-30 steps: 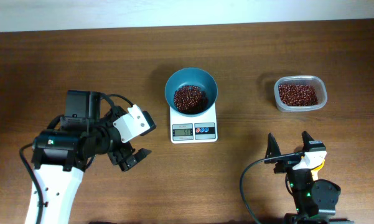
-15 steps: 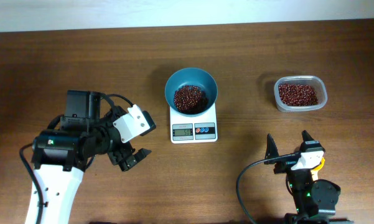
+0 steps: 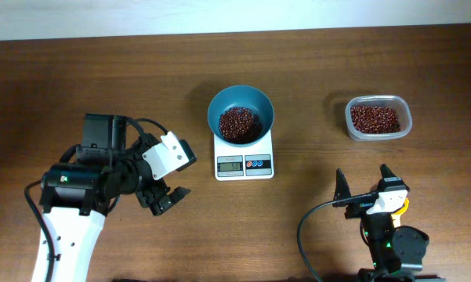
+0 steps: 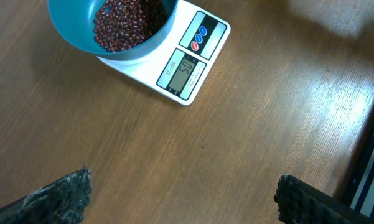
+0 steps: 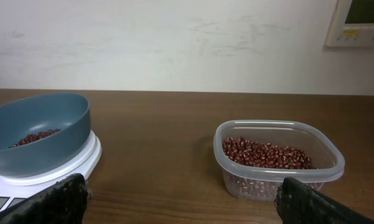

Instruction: Scoop item into bowl and weigh 50g on scale

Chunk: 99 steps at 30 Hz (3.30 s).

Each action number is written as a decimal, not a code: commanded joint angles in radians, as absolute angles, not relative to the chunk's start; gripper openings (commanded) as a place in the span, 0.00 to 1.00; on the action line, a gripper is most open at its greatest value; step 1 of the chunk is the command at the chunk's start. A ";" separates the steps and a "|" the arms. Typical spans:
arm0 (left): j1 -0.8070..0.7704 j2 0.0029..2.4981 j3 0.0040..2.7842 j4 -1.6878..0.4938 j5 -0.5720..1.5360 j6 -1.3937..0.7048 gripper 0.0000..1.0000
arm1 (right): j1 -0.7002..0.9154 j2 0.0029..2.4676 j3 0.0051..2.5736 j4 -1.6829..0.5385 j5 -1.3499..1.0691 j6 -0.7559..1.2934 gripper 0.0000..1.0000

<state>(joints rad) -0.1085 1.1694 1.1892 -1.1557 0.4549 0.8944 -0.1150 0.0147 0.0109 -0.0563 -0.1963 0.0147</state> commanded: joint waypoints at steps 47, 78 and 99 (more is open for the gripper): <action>-0.102 1.163 1.188 -1.154 0.455 0.903 0.99 | -0.105 0.004 0.006 -0.063 -0.205 0.007 0.99; 0.011 0.005 0.093 -0.052 0.238 0.273 0.99 | -0.105 0.004 0.006 -0.063 -0.205 0.007 0.99; 0.011 0.005 0.009 -0.088 -0.018 0.159 0.99 | -0.105 0.004 0.006 -0.063 -0.205 0.007 0.99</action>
